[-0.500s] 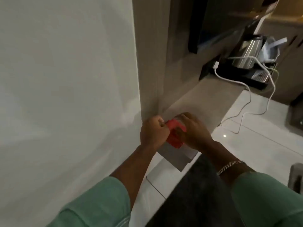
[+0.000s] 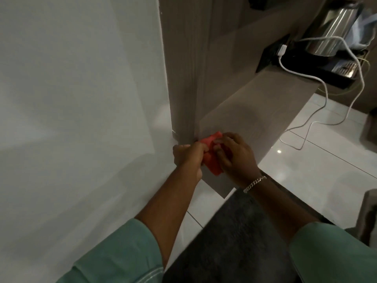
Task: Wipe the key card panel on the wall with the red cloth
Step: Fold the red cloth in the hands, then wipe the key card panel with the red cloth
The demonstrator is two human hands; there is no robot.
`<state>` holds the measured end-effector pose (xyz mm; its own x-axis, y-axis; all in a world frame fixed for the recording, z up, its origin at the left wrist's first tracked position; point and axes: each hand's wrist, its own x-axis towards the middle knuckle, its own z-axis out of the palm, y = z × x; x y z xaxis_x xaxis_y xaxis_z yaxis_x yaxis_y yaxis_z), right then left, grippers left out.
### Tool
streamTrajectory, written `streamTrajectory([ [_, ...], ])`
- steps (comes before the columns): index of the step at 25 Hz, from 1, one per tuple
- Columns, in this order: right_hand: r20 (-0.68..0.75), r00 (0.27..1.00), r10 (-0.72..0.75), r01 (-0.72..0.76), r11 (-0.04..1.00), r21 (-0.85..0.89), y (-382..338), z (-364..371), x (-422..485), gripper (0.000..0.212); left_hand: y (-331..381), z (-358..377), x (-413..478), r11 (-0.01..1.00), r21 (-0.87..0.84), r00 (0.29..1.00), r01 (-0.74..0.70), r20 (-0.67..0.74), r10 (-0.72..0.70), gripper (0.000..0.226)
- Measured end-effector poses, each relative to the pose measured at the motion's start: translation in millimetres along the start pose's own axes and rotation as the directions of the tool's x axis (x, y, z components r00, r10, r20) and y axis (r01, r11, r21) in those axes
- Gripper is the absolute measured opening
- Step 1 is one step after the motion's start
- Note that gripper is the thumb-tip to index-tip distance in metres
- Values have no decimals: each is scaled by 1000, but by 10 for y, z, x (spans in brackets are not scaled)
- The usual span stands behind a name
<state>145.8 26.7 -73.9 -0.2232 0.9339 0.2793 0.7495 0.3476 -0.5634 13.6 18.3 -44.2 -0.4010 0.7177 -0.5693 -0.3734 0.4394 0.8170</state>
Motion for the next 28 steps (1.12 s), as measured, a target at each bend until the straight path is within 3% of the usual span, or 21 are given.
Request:
streamTrajectory([
  [2,-20,1000,-24,24,1000,-9,-232,-41,-124,29,120,-193,-137,1000,12,998,8,65,-8,27],
  [7,-93,967,-235,234,972,-22,-1306,-259,-399,52,725,-937,-734,997,-49,951,-59,301,71,26],
  [10,-202,889,-410,416,909,-18,-2157,-462,-560,61,1216,-1588,-1310,986,-79,882,-146,441,166,19],
  [12,-274,832,-482,501,865,0,-2710,-554,-675,68,1506,-2022,-1707,971,-121,825,-208,511,240,27],
  [15,-413,745,-524,592,805,47,-3593,-680,-885,70,1901,-2820,-2390,923,-239,753,-301,535,384,38],
  [18,-494,647,-581,698,712,76,-4449,-721,-1042,70,2189,-3631,-3039,822,-237,687,-518,458,565,46],
  [21,-569,531,-628,791,608,67,-5265,-693,-1158,70,2414,-4374,-3649,638,-174,542,-750,390,744,50],
  [23,-604,451,-657,842,537,45,-5761,-643,-1255,69,2553,-4835,-4024,446,-81,403,-891,306,862,48],
  [25,-618,398,-678,876,481,36,-6129,-577,-1327,66,2694,-5201,-4264,212,50,218,-976,152,964,42],
  [28,-625,371,-687,889,456,26,-6548,-423,-1420,64,2803,-5749,-4389,-23,244,-60,-969,-146,987,31],
])
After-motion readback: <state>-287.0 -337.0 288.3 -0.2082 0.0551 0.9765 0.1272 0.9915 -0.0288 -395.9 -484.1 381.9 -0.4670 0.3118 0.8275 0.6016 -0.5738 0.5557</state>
